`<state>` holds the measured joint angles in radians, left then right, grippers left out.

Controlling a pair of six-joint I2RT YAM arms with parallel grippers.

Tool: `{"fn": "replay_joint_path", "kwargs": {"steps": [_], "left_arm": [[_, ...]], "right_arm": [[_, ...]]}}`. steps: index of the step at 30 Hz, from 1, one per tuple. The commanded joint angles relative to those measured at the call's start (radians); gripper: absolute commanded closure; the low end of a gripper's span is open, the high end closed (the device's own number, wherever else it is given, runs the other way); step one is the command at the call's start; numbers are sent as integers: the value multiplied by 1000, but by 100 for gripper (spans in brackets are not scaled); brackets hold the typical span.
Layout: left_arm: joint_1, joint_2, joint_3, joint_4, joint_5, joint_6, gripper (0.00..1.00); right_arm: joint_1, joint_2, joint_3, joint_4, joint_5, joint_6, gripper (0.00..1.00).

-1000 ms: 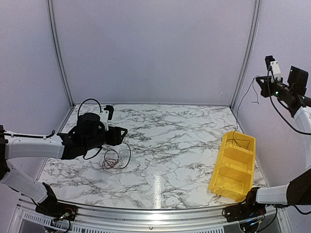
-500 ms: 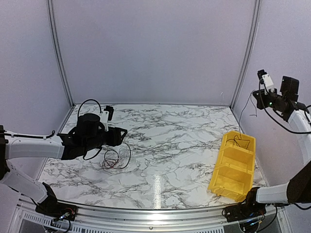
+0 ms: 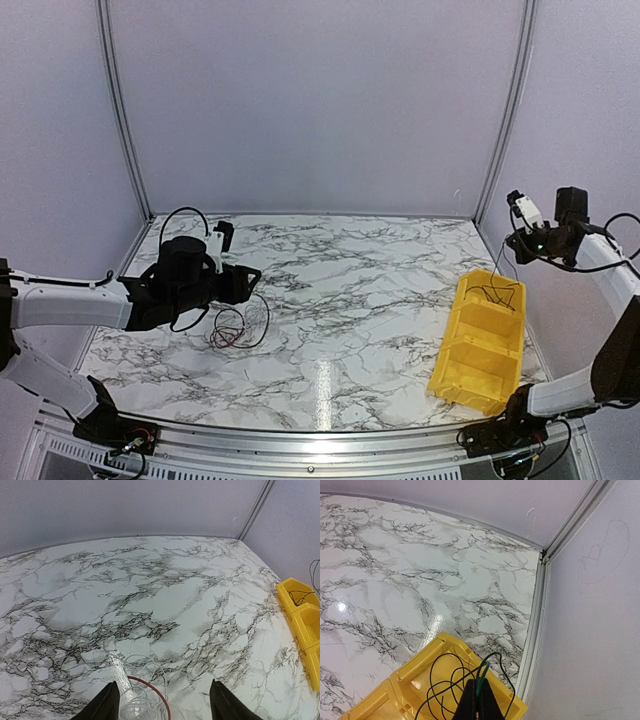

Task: Untangle the cables

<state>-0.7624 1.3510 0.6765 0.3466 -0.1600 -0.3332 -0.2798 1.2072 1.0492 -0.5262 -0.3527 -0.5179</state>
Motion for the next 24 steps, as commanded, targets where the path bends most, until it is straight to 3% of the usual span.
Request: {"fn": "replay_joint_path", "kwargs": {"steps": [1, 14, 24], "left_arm": [[-6, -14, -7, -6, -16, 5, 36], [-6, -15, -21, -6, -26, 2, 35], [-5, -4, -17, -6, -22, -2, 35]], "right_arm": [[-7, 40, -21, -32, 11, -25, 100], [-7, 208, -91, -29, -10, -25, 100], [-7, 312, -131, 15, 90, -16, 100]]}}
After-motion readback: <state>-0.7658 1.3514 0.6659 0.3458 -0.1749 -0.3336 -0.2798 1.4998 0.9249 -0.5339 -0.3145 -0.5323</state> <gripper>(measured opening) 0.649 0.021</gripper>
